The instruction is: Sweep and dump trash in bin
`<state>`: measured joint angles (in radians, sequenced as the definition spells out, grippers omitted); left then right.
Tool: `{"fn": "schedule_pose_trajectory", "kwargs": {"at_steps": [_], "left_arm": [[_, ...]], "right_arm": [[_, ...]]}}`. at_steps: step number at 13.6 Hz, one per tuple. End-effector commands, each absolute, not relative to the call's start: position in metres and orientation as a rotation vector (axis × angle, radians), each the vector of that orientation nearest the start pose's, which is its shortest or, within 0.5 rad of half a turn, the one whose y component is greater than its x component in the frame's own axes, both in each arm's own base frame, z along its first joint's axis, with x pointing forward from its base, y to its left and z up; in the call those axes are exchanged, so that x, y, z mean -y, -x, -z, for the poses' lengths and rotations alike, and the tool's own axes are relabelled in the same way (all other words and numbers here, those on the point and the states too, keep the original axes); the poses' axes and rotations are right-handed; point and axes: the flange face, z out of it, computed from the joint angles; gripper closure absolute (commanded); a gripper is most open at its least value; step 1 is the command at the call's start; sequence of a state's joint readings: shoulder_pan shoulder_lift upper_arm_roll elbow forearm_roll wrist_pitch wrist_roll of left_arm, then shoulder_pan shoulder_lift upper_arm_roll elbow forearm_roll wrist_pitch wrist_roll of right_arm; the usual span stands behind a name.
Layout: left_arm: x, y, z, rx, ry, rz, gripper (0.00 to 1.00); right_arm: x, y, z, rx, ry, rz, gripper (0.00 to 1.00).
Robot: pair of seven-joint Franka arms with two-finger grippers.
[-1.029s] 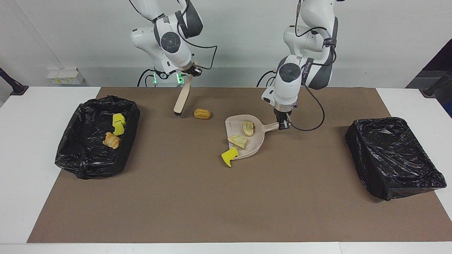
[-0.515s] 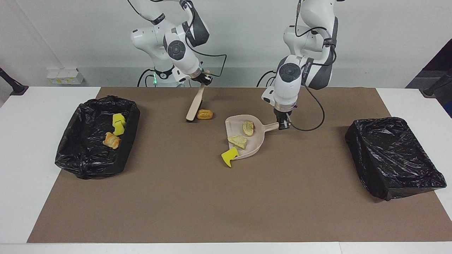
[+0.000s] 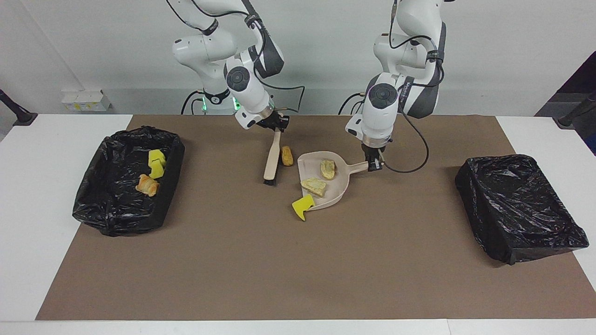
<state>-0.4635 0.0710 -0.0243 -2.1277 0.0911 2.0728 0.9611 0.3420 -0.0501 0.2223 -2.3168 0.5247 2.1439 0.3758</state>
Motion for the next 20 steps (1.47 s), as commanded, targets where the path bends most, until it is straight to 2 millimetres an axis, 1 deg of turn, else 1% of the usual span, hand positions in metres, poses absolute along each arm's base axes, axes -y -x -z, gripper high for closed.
{"fn": "schedule_pose_trajectory", "kwargs": {"at_steps": [1,2,3,4,5,6,7,8,9,11,12,13,14,16,18,19,20], "left_arm": [[0.239,-0.471,-0.368,-2.097,2.252,-0.209,1.0],[0.239,-0.471,-0.368,-2.097,2.252,-0.207,1.0],[0.239,-0.471,-0.368,-2.097,2.252,-0.204,1.0],[0.239,-0.471,-0.367,-2.098,2.252,-0.211,1.0],[0.239,-0.472,-0.368,-2.096,2.254,-0.209,1.0],[0.239,-0.471,-0.367,-2.096,2.254,-0.214,1.0],[0.238,-0.471,-0.367,-2.096,2.254,-0.218,1.0],[0.239,-0.47,-0.368,-2.095,2.254,-0.221,1.0],[0.24,-0.47,-0.368,-2.099,2.251,-0.22,1.0],[0.241,-0.469,-0.368,-2.102,2.248,-0.22,1.0],[0.243,-0.467,-0.368,-2.109,2.241,-0.237,1.0],[0.243,-0.466,-0.367,-2.109,2.241,-0.241,1.0],[0.243,-0.466,-0.367,-2.109,2.242,-0.239,1.0],[0.241,-0.467,-0.367,-2.106,2.246,-0.239,1.0],[0.239,-0.47,-0.367,-2.097,2.251,-0.226,1.0],[0.238,-0.471,-0.367,-2.094,2.256,-0.218,1.0],[0.237,-0.472,-0.367,-2.089,2.261,-0.218,1.0]], "right_arm": [[-0.305,-0.425,-0.368,-0.117,2.753,-0.386,1.0],[-0.312,-0.424,-0.372,-0.099,2.751,-0.379,1.0],[-0.312,-0.425,-0.379,-0.079,2.758,-0.374,1.0],[-0.305,-0.428,-0.387,-0.088,2.759,-0.374,1.0],[-0.298,-0.426,-0.399,-0.07,2.77,-0.409,1.0],[-0.285,-0.429,-0.411,-0.066,2.811,-0.427,1.0],[-0.275,-0.425,-0.42,-0.104,2.87,-0.448,1.0],[-0.27,-0.415,-0.421,-0.183,2.942,-0.48,1.0],[-0.268,-0.402,-0.425,-0.24,3.025,-0.483,1.0],[-0.264,-0.359,-0.42,-0.359,3.106,-0.583,1.0],[-0.257,-0.343,-0.407,-0.458,3.12,-0.636,1.0],[-0.257,-0.327,-0.391,-0.537,3.121,-0.679,1.0],[-0.268,-0.318,-0.379,-0.571,3.076,-0.723,1.0],[-0.277,-0.317,-0.365,-0.574,3.012,-0.705,1.0],[-0.308,-0.315,-0.344,-0.432,2.962,-0.658,1.0],[-0.315,-0.324,-0.333,-0.439,2.917,-0.633,1.0],[-0.323,-0.336,-0.329,-0.437,2.873,-0.601,1.0]]}}
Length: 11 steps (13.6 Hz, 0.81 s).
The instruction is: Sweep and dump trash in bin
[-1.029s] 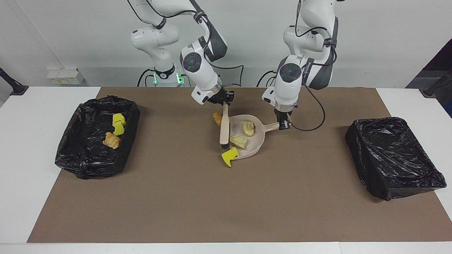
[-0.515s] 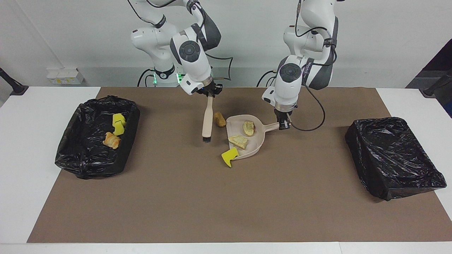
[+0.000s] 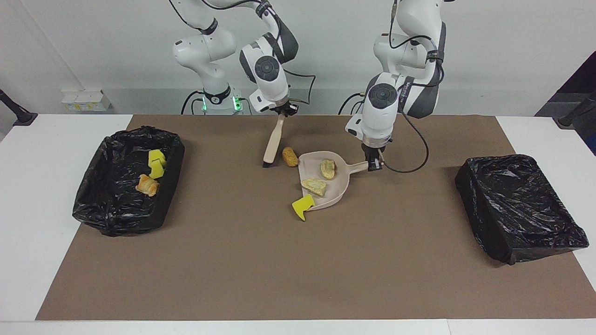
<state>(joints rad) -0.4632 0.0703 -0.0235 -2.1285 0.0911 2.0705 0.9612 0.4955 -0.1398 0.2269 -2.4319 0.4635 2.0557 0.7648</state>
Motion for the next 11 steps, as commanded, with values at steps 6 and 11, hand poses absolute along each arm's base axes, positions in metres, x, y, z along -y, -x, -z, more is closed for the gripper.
{"fn": "schedule_pose_trajectory", "kwargs": {"at_steps": [6,11], "left_arm": [[0.237,-0.47,-0.367,-2.096,2.254,-0.237,1.0],[0.225,-0.478,-0.367,-2.056,2.293,-0.236,1.0]], "right_arm": [[-0.368,-0.396,-0.346,-0.205,2.788,-0.453,1.0],[-0.381,-0.402,-0.371,-0.127,2.742,-0.435,1.0]]}}
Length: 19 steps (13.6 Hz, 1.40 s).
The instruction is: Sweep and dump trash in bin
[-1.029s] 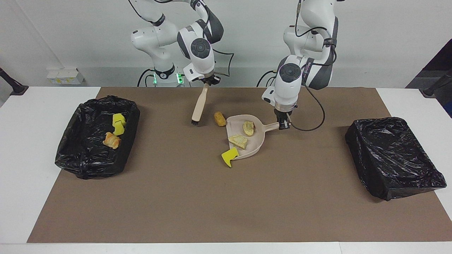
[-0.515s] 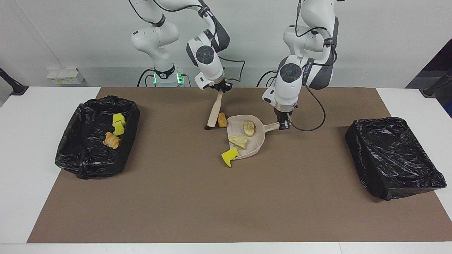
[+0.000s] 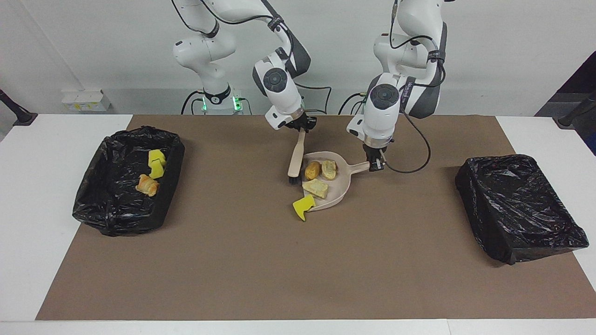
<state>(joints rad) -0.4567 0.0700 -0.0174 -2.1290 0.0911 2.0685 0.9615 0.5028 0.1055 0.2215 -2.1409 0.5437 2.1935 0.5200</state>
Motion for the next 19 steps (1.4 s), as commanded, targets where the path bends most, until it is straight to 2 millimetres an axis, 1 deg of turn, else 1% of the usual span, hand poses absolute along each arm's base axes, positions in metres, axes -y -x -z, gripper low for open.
{"fn": "schedule_pose_trajectory", "kwargs": {"at_steps": [1,2,3,4,5,6,7,8,10,11,12,13,14,15,16,17,18,19], "left_arm": [[0.222,-0.479,-0.366,-2.046,2.303,-0.243,1.0],[0.221,-0.48,-0.367,-2.04,2.309,-0.248,1.0],[0.216,-0.483,-0.368,-2.028,2.32,-0.246,1.0],[0.215,-0.484,-0.367,-2.025,2.323,-0.248,1.0],[0.216,-0.484,-0.368,-2.025,2.323,-0.246,1.0],[0.216,-0.485,-0.368,-2.019,2.328,-0.243,1.0],[0.216,-0.484,-0.368,-1.999,2.344,-0.245,1.0],[0.216,-0.484,-0.368,-1.989,2.351,-0.244,1.0],[0.216,-0.484,-0.368,-1.991,2.35,-0.247,1.0],[0.216,-0.483,-0.367,-1.991,2.35,-0.254,1.0],[0.217,-0.482,-0.368,-1.992,2.349,-0.258,1.0],[0.217,-0.482,-0.367,-1.992,2.349,-0.265,1.0],[0.217,-0.481,-0.367,-1.994,2.348,-0.265,1.0],[0.218,-0.481,-0.368,-1.996,2.346,-0.263,1.0],[0.221,-0.48,-0.368,-2.003,2.339,-0.26,1.0],[0.222,-0.48,-0.367,-2.01,2.333,-0.253,1.0],[0.222,-0.48,-0.368,-2.012,2.331,-0.251,1.0],[0.223,-0.48,-0.368,-2.012,2.331,-0.249,1.0]], "right_arm": [[-0.375,-0.393,-0.393,-0.082,2.753,-0.454,1.0],[-0.365,-0.389,-0.412,-0.019,2.788,-0.46,1.0],[-0.353,-0.385,-0.431,0.099,2.846,-0.427,1.0],[-0.343,-0.388,-0.436,0.214,2.902,-0.386,1.0],[-0.332,-0.398,-0.432,0.382,2.951,-0.321,1.0],[-0.31,-0.418,-0.425,0.603,2.965,-0.274,1.0],[-0.283,-0.448,-0.421,0.801,2.946,-0.249,1.0],[-0.268,-0.479,-0.422,0.832,2.964,-0.241,1.0],[-0.265,-0.523,-0.414,0.895,3.024,-0.274,1.0],[-0.263,-0.54,-0.407,0.943,3.062,-0.275,1.0],[-0.255,-0.555,-0.394,0.957,3.09,-0.286,1.0],[-0.254,-0.563,-0.376,0.969,3.106,-0.304,1.0],[-0.266,-0.561,-0.356,0.965,3.101,-0.333,1.0],[-0.277,-0.558,-0.349,0.921,3.122,-0.316,1.0],[-0.279,-0.552,-0.338,0.904,3.125,-0.357,1.0],[-0.279,-0.541,-0.333,0.89,3.12,-0.397,1.0],[-0.283,-0.529,-0.333,0.869,3.104,-0.419,1.0],[-0.298,-0.512,-0.328,0.809,3.062,-0.458,1.0]]}}
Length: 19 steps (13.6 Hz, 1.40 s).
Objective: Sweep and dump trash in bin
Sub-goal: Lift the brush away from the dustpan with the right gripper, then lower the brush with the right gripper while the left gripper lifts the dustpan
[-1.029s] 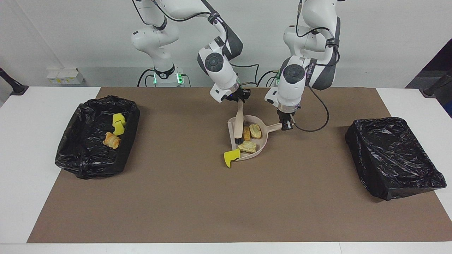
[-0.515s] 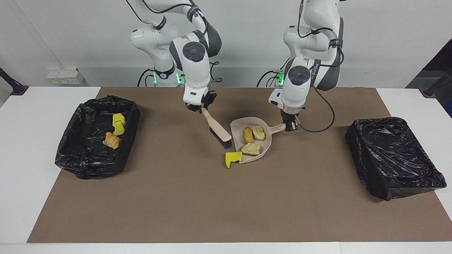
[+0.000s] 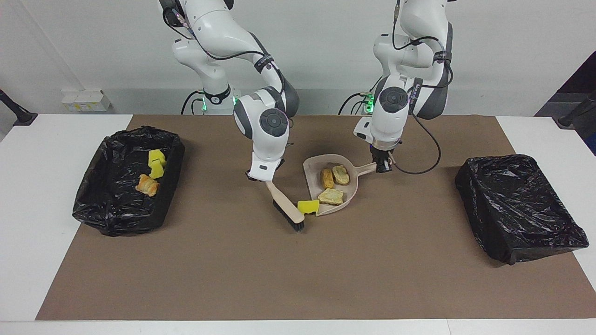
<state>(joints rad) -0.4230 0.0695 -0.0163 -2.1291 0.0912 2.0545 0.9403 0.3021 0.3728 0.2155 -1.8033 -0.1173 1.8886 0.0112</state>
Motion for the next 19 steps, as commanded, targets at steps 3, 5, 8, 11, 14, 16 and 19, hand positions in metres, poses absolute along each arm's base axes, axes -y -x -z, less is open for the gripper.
{"fn": "schedule_pose_trajectory", "kwargs": {"at_steps": [3,5,8,11,14,16,19], "left_arm": [[0.221,-0.48,-0.367,-2.03,2.317,-0.245,1.0],[0.223,-0.48,-0.367,-2.046,2.302,-0.229,1.0],[0.219,-0.484,-0.369,-2.08,2.293,-0.224,1.0],[0.195,-0.492,-0.376,-2.117,2.32,-0.204,1.0],[0.18,-0.496,-0.387,-2.126,2.338,-0.166,1.0],[0.177,-0.496,-0.392,-2.149,2.335,-0.145,1.0],[0.178,-0.495,-0.392,-2.146,2.34,-0.145,1.0]], "right_arm": [[-0.342,-0.475,-0.342,0.679,3.046,-0.5,1.0],[-0.353,-0.456,-0.345,0.586,3.065,-0.533,1.0],[-0.363,-0.455,-0.351,0.355,3.121,-0.495,1.0],[-0.356,-0.466,-0.378,0.259,3.115,-0.45,1.0],[-0.34,-0.463,-0.408,0.201,3.096,-0.48,1.0],[-0.33,-0.46,-0.425,0.189,3.106,-0.503,1.0],[-0.326,-0.455,-0.432,0.192,3.113,-0.526,1.0]]}}
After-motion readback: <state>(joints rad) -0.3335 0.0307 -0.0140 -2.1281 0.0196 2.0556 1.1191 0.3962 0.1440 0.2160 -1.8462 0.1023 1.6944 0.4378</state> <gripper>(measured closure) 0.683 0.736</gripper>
